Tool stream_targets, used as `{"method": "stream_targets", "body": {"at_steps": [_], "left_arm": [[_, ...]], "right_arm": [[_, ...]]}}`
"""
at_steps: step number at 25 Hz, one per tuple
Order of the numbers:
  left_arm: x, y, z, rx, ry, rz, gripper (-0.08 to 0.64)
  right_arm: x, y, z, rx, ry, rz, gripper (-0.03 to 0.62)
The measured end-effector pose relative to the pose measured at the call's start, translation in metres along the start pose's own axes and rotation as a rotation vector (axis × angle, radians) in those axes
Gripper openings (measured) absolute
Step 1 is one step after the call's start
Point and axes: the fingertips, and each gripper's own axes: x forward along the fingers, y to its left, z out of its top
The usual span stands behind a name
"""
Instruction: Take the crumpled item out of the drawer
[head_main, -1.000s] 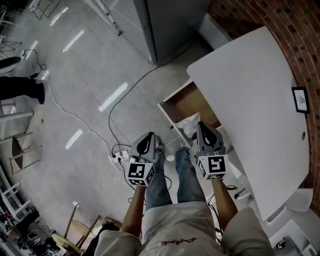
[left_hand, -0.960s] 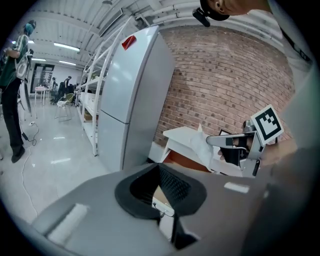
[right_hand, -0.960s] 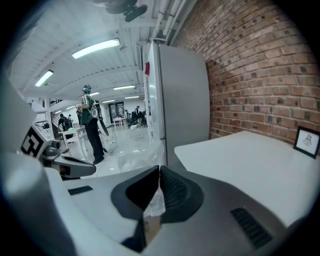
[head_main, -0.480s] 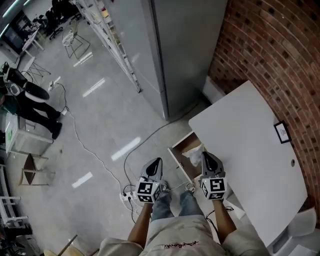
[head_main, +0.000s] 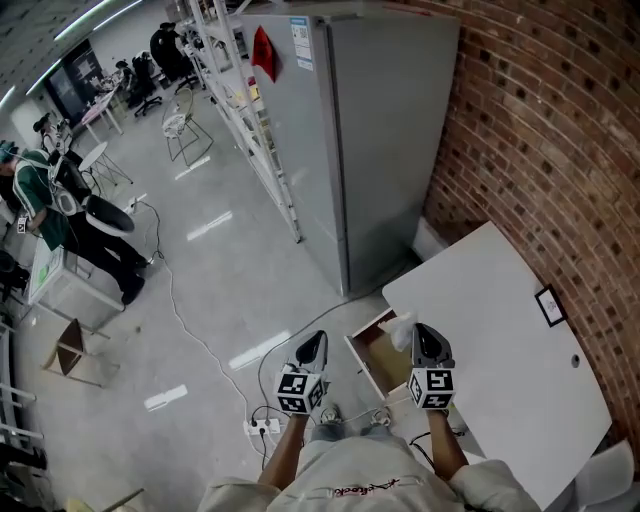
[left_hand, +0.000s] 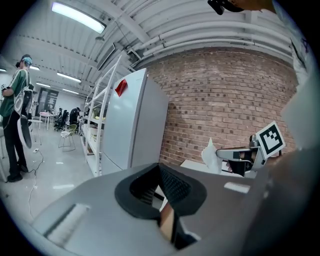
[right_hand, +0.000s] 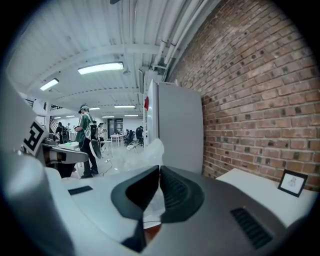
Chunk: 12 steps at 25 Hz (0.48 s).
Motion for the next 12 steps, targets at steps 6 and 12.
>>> {"method": "stream_targets", "body": {"at_steps": [6, 12], "left_arm": [[-0.011, 0.004, 0.025, 0.027, -0.035, 0.029, 0.009], [-0.012, 0.011, 0.054, 0.052, -0.080, 0.042, 0.009]], "right_arm": [[-0.004, 0.002, 0.022, -0.003, -0.041, 0.019, 0.017], [-0.004, 0.002, 0.046, -0.001, -0.090, 0.018, 0.017]]}}
